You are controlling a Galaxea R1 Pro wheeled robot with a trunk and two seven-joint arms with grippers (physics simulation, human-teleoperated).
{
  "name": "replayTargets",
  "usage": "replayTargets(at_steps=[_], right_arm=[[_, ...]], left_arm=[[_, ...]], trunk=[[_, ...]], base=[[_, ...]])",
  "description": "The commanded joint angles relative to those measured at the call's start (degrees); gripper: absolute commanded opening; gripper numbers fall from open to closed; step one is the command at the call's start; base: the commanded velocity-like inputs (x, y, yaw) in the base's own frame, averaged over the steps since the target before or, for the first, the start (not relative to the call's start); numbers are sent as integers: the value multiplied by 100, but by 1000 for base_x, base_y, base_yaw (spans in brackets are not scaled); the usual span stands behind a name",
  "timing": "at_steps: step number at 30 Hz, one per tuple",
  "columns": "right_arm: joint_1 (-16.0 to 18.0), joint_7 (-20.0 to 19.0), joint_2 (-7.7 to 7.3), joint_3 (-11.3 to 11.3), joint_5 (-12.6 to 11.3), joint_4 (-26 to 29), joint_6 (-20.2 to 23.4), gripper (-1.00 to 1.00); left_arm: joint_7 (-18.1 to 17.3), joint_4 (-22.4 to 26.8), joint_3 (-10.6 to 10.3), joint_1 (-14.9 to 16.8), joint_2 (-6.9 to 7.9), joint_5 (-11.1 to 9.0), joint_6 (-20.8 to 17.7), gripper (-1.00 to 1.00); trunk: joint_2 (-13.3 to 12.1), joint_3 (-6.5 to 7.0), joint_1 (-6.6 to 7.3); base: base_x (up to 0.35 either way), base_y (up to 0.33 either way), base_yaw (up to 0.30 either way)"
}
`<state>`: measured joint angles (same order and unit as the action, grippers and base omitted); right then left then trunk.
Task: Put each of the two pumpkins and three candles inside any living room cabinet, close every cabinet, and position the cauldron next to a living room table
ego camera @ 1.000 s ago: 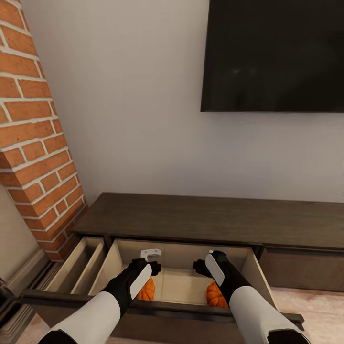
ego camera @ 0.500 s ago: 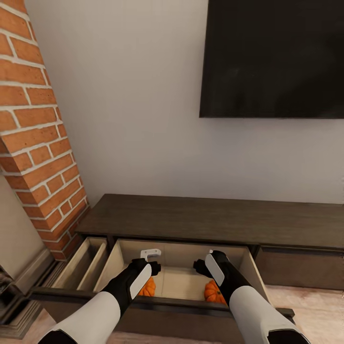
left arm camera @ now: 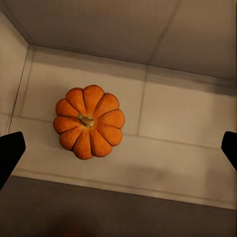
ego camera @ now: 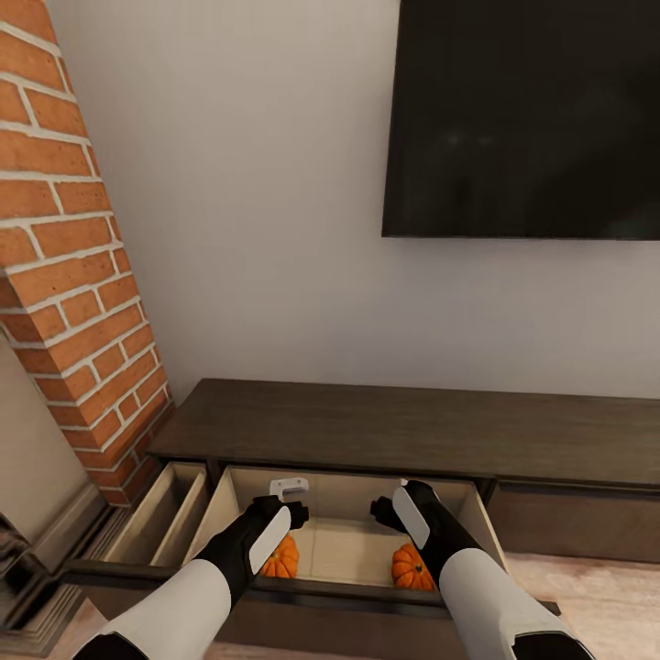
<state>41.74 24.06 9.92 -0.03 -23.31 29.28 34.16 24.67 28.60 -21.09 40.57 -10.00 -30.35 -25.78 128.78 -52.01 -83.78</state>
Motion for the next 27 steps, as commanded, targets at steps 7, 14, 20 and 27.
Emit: replayTargets(at_steps=[7, 14, 20, 27], right_arm=[[1, 43, 1, 7, -51, 16, 12, 100], [1, 39, 1, 12, -51, 16, 12, 100], [1, 38, 1, 5, -57, 8, 25, 100], [1, 39, 1, 6, -59, 12, 35, 100]], left_arm=[[46, 5, -18, 4, 0, -41, -15, 100], [46, 5, -11, 4, 0, -41, -9, 100], [46, 8, -10, 4, 0, -41, -6, 100], [46, 10, -9, 4, 0, -41, -7, 100]], trunk=[[-280, 120, 155], [-560, 246, 309], [-801, 354, 441], [-1082, 479, 595]], base=[[0, 0, 0], [-95, 0, 0], [-81, 0, 0], [-61, 0, 0]])
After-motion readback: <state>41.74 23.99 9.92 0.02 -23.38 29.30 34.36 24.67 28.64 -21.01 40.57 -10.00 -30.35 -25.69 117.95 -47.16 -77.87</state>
